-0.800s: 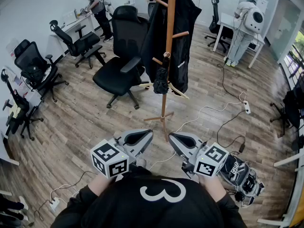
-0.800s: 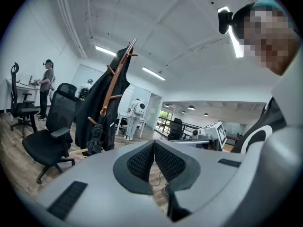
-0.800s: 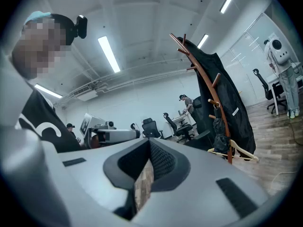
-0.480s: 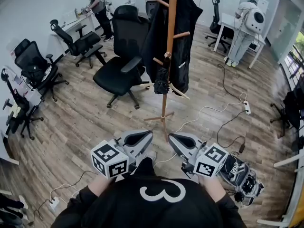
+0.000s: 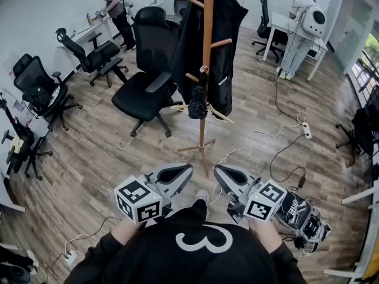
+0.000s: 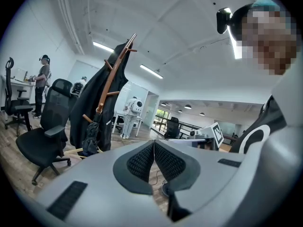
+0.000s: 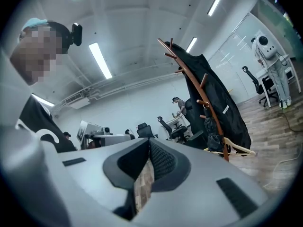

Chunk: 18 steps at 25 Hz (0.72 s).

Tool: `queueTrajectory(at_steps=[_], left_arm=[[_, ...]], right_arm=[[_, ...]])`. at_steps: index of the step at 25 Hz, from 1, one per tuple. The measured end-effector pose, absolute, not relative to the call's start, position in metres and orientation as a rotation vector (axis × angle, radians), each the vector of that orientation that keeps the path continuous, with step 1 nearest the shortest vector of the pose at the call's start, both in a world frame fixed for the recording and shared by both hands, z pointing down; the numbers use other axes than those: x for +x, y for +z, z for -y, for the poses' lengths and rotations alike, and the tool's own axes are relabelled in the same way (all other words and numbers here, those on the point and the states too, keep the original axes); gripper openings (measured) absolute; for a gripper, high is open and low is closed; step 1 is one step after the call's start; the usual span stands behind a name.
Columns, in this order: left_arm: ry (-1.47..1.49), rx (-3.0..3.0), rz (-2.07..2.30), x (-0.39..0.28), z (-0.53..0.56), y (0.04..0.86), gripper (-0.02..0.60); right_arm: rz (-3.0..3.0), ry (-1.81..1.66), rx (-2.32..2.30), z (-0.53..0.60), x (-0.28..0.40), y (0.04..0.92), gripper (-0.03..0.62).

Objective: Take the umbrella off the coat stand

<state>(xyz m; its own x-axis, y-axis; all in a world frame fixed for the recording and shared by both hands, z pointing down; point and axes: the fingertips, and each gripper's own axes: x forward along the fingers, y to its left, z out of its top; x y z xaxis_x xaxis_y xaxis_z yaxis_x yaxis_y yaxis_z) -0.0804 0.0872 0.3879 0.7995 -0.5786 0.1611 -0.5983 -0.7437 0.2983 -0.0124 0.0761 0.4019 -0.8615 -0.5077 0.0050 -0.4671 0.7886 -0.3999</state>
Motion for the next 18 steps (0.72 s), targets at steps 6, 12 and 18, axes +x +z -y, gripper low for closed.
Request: queueTrajectory(at_steps=[6,12,18], left_arm=[[0.100,2.662,0.851,-0.064,-0.061,0.391,0.017],[0.125,2.675,0.833,-0.055,-0.024,0.395,0.017],[0.164,2.743,0.816,-0.043,0.018,0.396,0.018]], right_arm=[[-2.858,-0.614,-0.771,-0.055,-0.002,0.404,0.026],[-2.832,-0.626,-0.786,-0.015,0.010,0.402,0.026],[-2.824,-0.656,-0.809,0.030,0.016,0.408,0.026]])
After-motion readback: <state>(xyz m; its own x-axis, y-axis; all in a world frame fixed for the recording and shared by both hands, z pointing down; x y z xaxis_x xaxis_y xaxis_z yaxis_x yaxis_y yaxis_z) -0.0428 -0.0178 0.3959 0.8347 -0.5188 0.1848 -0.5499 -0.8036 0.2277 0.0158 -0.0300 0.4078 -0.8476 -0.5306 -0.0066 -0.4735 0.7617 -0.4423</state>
